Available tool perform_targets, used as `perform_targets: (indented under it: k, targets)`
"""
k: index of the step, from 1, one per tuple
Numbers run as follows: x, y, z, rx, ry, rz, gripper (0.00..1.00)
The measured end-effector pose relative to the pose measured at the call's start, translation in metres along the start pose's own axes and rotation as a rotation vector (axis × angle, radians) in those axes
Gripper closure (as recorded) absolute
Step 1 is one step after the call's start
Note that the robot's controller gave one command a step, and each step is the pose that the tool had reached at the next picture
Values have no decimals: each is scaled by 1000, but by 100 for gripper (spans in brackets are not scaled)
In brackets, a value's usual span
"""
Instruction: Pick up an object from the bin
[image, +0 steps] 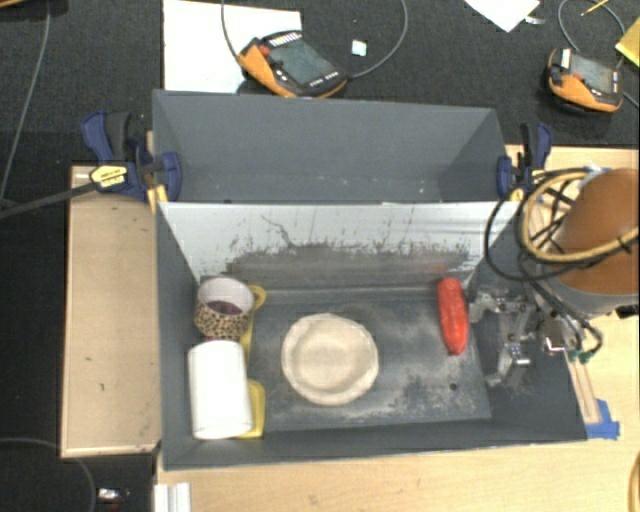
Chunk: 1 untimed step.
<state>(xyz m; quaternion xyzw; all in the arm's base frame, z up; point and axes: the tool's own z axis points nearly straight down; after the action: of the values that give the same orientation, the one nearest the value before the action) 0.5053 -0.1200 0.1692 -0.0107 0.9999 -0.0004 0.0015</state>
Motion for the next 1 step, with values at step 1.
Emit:
perform_targets:
  k: [1]
  targets:
    - [0,0,0,0,0,0,0]
